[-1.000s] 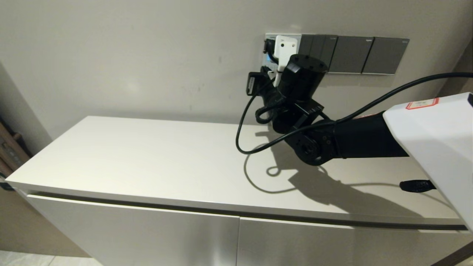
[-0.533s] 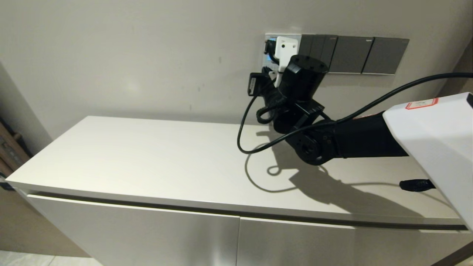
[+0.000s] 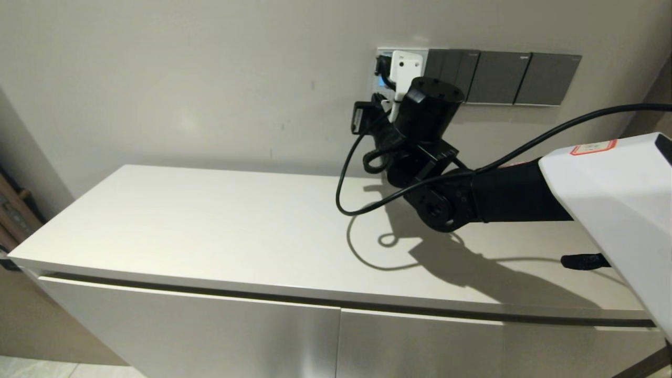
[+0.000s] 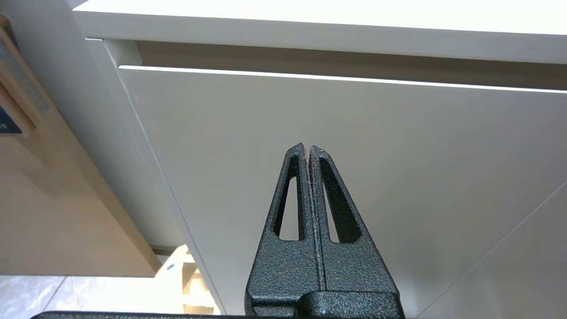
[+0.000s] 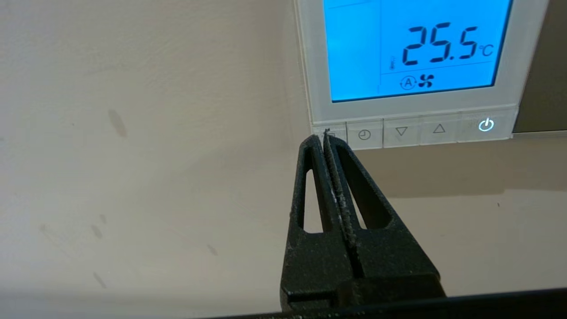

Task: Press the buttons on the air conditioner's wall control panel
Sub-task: Press the temperature increase button

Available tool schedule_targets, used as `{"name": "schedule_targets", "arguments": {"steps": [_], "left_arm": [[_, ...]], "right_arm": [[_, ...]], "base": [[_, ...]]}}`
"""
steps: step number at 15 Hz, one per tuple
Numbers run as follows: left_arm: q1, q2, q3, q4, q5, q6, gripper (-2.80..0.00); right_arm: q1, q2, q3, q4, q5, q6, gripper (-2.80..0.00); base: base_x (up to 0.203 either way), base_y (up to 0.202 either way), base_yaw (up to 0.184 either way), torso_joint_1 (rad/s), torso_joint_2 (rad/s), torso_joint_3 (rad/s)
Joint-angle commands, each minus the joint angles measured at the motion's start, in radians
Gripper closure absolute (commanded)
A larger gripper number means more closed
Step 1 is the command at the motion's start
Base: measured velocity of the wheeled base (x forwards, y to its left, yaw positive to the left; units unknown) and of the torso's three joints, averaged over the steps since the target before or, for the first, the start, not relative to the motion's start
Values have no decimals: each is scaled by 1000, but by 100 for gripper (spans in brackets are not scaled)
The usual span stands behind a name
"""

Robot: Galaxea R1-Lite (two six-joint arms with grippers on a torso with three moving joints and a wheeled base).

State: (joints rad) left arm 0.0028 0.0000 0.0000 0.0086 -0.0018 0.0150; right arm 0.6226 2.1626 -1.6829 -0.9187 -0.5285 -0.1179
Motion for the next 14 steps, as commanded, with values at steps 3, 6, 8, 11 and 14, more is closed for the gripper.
{"name": "schedule_targets", "arguments": {"steps": [3,6,8,11,14], "left_arm": [[0,1,0,1,0,0,0],[0,2,0,1,0,0,0],[0,2,0,-1,0,0,0],[0,1,0,1,0,0,0],[0,2,0,1,0,0,0]], "right_arm": [[-6,25,-25,-4,-2,-3,0],[-20,39,-40,-3,-2,-3,0],[-21,48,-51,-2,-2,-3,0],[-20,48,-50,-6,-1,-3,0],[-18,48,-46,-7,-2,-3,0]], "base": [[0,0,0,0,0,0],[0,0,0,0,0,0],[0,0,0,0,0,0],[0,0,0,0,0,0],[0,0,0,0,0,0]]}}
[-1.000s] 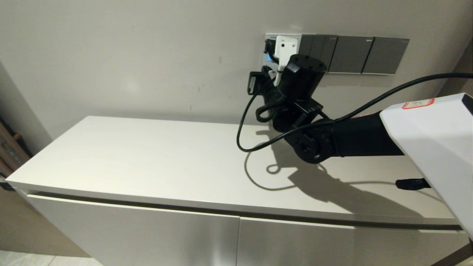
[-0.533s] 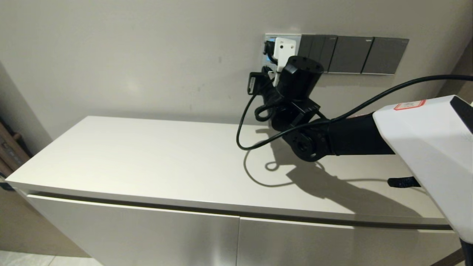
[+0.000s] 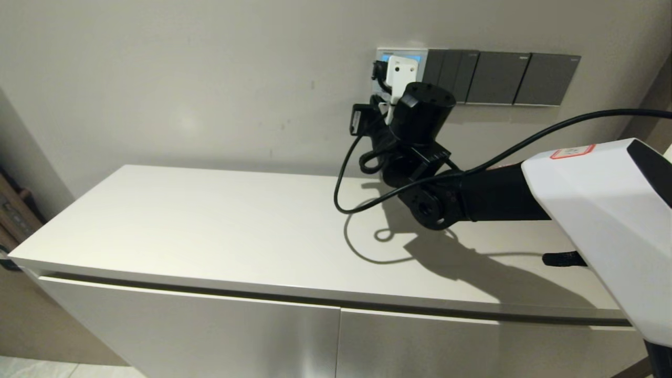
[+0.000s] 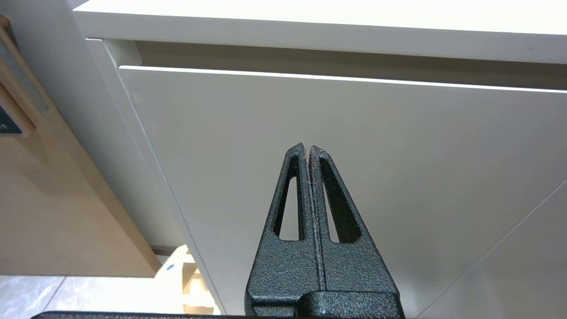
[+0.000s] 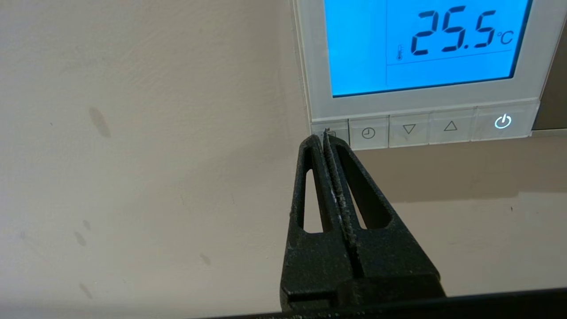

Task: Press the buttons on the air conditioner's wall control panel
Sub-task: Press the temperature increase button

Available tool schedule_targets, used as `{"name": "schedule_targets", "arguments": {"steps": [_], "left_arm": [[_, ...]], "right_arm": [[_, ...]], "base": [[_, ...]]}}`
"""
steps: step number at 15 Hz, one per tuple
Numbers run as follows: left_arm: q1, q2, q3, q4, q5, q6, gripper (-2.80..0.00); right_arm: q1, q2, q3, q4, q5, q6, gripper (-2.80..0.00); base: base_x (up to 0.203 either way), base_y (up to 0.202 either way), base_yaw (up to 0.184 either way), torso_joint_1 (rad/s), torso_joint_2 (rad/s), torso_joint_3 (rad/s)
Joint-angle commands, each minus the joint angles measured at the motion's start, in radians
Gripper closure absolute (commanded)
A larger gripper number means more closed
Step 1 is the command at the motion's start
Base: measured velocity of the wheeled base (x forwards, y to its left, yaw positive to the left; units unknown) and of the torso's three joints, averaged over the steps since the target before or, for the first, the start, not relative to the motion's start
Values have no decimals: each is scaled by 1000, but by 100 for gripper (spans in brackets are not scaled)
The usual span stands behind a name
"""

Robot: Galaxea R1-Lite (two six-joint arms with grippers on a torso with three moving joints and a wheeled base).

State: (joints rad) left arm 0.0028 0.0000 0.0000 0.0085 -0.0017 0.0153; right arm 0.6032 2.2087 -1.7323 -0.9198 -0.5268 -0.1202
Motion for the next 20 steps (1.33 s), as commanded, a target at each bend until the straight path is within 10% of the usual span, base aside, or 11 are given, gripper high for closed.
{"name": "schedule_targets", "arguments": {"steps": [1,20], "left_arm": [[0,0,0,1,0,0,0],[0,1,0,0,0,0,0]], "right_arm": [[3,0,9,-8,-4,-1,0],[13,-14,25,-40,-5,-18,0]], "base": [[0,0,0,0,0,0],[0,0,0,0,0,0]]}}
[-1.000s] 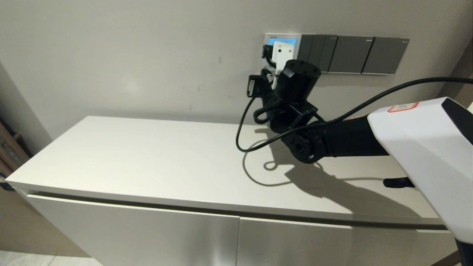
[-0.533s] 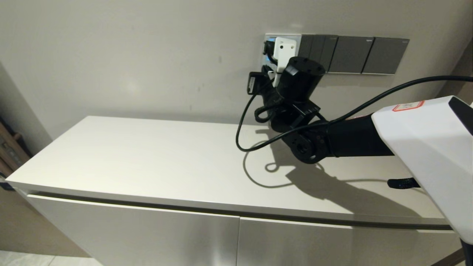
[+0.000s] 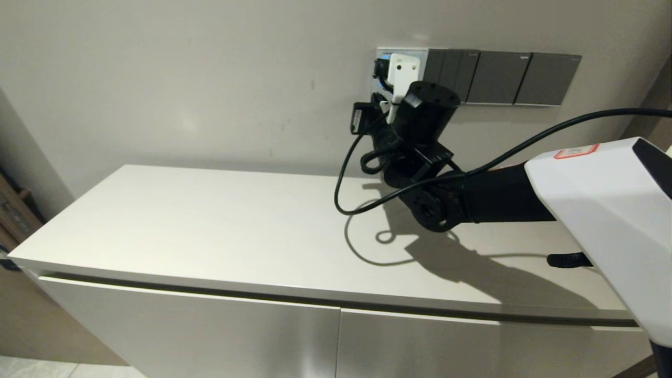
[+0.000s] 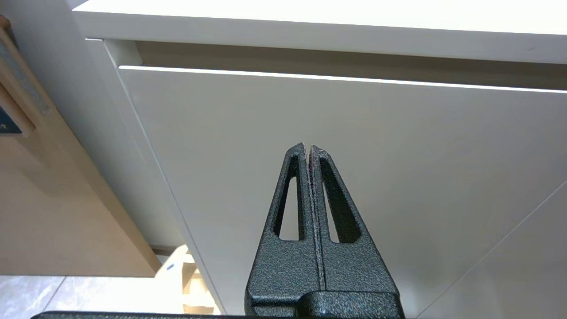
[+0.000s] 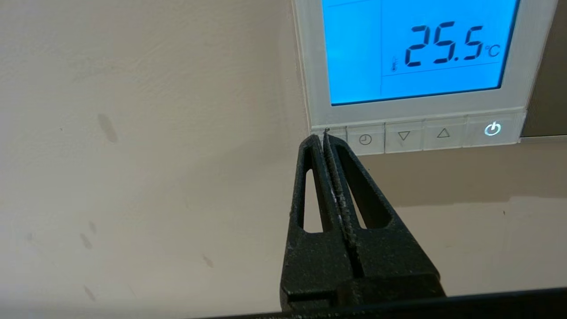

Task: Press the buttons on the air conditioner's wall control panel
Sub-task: Press the temperature increase button

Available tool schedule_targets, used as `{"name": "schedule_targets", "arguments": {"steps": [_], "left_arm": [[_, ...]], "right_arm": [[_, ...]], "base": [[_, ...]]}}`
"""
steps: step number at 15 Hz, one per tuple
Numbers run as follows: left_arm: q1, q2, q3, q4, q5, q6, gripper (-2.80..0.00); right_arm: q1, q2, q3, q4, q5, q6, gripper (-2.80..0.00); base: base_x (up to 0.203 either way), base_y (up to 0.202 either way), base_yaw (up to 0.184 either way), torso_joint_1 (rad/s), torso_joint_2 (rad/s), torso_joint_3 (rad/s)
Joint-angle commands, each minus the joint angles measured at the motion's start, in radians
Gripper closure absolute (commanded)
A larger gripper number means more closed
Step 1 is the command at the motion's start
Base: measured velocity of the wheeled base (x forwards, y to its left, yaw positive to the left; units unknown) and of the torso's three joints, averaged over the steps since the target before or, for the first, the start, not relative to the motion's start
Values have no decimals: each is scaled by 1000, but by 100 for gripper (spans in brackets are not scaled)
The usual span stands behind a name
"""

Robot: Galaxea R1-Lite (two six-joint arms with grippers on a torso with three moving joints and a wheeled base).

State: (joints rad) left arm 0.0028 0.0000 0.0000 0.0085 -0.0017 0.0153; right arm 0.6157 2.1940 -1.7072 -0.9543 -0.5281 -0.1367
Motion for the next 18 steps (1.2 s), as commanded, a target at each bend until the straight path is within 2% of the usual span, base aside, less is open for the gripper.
{"name": "schedule_targets", "arguments": {"steps": [1,18], "left_arm": [[0,2,0,0,0,0,0],[0,2,0,1,0,0,0]], "right_arm": [[2,1,5,-8,-4,-3,0],[-4,43,-30,-21,-4,-26,0]], "base": [[0,0,0,0,0,0],[0,0,0,0,0,0]]}}
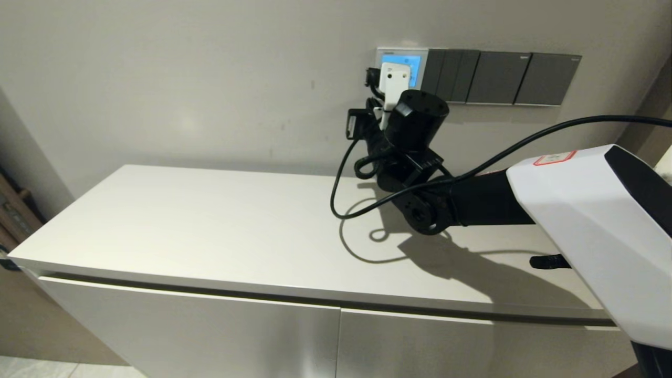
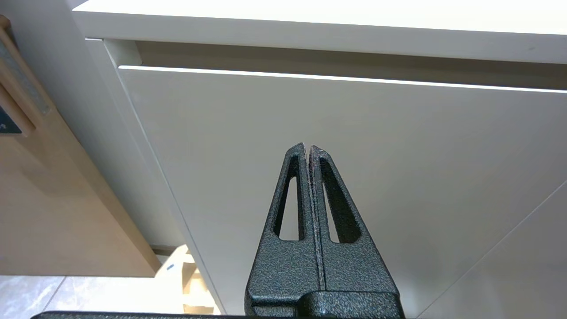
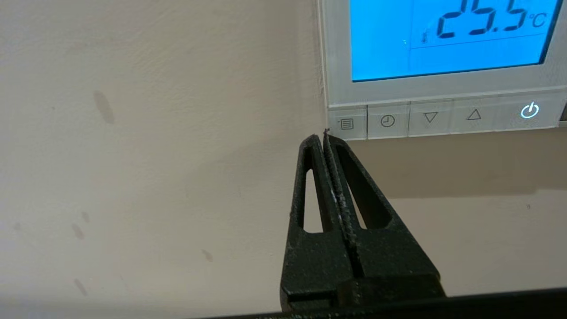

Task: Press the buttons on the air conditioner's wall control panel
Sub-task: Press the temperature increase button

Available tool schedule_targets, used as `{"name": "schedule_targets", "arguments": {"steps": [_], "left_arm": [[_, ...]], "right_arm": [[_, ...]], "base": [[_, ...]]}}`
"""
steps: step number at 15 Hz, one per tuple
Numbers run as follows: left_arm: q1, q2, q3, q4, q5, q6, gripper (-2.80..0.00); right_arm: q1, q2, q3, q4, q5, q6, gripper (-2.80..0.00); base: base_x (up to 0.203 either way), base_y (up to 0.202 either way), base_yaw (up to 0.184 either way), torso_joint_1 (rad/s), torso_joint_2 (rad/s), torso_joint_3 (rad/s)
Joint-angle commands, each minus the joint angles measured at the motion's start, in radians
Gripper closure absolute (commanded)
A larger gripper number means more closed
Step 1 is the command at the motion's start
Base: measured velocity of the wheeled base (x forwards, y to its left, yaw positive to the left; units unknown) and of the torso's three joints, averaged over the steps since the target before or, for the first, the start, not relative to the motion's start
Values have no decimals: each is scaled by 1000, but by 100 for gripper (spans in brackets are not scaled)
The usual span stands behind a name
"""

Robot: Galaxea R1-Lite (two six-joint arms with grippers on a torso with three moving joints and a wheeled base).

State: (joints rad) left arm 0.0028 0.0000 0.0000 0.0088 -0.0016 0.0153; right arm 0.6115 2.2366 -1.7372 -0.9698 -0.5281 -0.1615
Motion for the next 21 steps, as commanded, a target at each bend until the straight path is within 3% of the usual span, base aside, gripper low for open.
{"name": "schedule_targets", "arguments": {"steps": [1,21], "left_arm": [[0,1,0,0,0,0,0],[0,2,0,-1,0,0,0]], "right_arm": [[1,-5,2,-6,-3,-1,0],[4,-15,19,-12,-3,-7,0]], "base": [[0,0,0,0,0,0],[0,0,0,0,0,0]]}}
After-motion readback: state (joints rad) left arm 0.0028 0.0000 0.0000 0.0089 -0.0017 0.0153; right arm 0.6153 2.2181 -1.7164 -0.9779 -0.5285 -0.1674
